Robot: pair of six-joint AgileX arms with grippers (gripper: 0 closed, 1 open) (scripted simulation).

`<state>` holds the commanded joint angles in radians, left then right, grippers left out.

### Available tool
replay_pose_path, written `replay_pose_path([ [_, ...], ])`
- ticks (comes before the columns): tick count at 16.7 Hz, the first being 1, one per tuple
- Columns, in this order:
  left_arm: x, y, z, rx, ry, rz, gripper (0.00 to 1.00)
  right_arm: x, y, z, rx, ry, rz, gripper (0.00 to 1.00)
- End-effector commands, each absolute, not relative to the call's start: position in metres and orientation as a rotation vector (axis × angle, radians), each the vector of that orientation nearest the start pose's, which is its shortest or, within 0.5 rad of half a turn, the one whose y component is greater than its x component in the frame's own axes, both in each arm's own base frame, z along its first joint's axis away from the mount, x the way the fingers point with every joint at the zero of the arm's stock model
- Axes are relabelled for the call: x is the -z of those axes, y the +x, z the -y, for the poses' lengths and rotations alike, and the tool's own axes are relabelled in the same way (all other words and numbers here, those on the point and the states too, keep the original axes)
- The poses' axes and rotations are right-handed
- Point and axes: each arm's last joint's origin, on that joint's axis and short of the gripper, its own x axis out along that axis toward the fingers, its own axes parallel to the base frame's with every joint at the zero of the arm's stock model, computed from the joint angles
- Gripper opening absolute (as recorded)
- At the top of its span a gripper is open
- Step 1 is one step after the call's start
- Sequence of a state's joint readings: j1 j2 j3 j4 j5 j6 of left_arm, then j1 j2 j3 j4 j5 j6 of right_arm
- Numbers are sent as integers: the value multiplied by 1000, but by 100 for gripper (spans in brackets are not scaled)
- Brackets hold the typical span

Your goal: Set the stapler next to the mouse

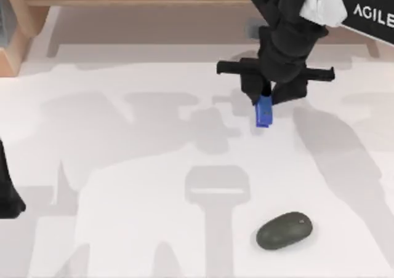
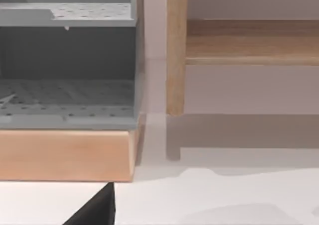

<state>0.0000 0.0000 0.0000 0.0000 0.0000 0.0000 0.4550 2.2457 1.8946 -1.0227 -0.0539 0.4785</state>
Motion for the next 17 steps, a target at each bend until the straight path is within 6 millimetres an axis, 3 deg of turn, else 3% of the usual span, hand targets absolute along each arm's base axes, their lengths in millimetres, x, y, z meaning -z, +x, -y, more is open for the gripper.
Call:
replay_pose_path([
  [8,-160,106,1,0,0,0,100,-189,409,-217,-148,137,-1366,0],
  [13,-160,106,1,0,0,0,100,-174,399,-215,-88,90,-1431,0],
  [17,-160,106,1,0,0,0,100,-147,392,-209,-12,30,-1524,0],
])
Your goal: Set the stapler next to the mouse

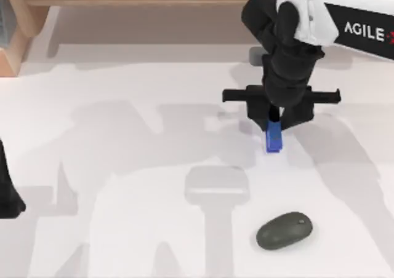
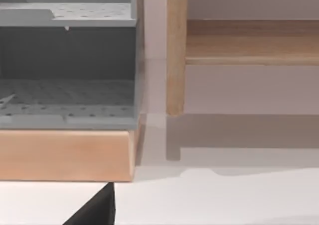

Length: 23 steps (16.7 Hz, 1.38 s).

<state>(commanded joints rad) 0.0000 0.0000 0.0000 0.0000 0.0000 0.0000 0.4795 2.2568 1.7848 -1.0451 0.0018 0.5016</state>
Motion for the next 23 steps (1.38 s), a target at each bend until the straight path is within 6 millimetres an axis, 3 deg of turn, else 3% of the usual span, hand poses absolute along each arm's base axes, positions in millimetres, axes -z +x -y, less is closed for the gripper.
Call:
replay_pose_path([
  [2,-160,106,1,0,0,0,100,-133,389,-207,14,6,-1567,0],
  [7,-160,106,1,0,0,0,100,-133,389,-207,15,6,-1568,0],
  [20,-160,106,1,0,0,0,100,-133,389,-207,15,6,-1568,98],
  [23,-160,106,1,0,0,0,100,-133,389,-207,15,6,-1568,100],
])
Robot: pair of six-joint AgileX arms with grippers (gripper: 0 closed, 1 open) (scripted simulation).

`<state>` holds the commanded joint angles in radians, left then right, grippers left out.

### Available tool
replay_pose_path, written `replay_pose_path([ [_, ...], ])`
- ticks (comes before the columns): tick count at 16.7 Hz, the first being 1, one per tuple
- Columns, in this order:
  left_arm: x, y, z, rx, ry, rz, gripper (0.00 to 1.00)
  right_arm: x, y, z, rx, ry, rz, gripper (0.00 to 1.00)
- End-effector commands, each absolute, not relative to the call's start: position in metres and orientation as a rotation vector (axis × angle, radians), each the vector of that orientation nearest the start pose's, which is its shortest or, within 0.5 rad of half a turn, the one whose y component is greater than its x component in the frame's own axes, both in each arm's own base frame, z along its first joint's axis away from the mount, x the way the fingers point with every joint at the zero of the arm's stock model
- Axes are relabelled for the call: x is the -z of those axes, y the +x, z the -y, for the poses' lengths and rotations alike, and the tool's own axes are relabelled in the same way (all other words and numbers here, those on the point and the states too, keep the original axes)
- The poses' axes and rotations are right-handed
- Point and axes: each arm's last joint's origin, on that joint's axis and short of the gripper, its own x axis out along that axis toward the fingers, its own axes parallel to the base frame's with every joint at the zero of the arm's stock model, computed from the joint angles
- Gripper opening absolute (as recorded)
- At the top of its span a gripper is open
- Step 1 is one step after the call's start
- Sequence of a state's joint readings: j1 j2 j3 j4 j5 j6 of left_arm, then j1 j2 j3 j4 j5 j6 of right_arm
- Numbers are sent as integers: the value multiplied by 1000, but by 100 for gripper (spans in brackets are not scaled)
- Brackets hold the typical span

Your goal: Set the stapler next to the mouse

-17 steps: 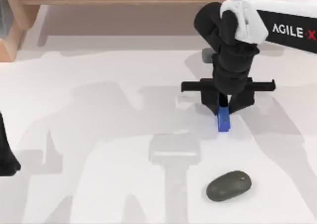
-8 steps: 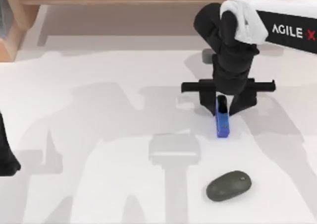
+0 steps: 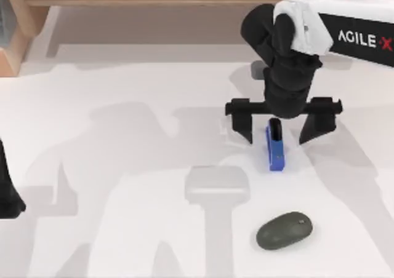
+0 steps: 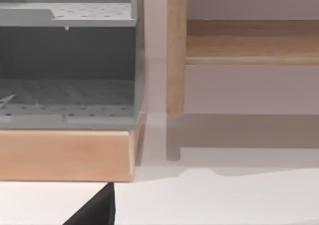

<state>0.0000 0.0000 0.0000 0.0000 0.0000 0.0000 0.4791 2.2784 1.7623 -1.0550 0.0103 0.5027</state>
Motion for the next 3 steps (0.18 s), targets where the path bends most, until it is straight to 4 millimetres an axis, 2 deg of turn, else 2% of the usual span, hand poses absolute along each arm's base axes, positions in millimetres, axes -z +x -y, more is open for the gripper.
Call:
replay_pose_path([
  [3,-160,106,1,0,0,0,100,-133,389,-207,15,6,-1568,100],
])
